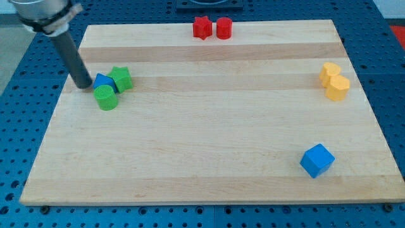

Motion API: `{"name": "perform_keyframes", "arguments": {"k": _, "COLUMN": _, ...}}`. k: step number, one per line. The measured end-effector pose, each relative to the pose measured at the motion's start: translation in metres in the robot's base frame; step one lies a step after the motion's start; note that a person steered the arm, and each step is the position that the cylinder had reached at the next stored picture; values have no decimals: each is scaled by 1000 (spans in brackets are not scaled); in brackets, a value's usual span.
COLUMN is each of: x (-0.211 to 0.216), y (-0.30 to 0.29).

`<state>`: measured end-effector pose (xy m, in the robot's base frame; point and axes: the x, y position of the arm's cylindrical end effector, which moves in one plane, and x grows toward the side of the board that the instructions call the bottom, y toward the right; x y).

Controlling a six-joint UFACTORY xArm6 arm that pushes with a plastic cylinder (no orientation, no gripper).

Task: Move the blue triangle into the blue cube

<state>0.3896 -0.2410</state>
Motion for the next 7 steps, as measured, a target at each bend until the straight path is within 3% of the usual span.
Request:
{"name": "perform_keyframes", "arguments": {"k": 4, "x": 27, "y": 177}}
{"name": "perform_keyframes", "arguments": {"k": 7, "x": 86, "y": 191}}
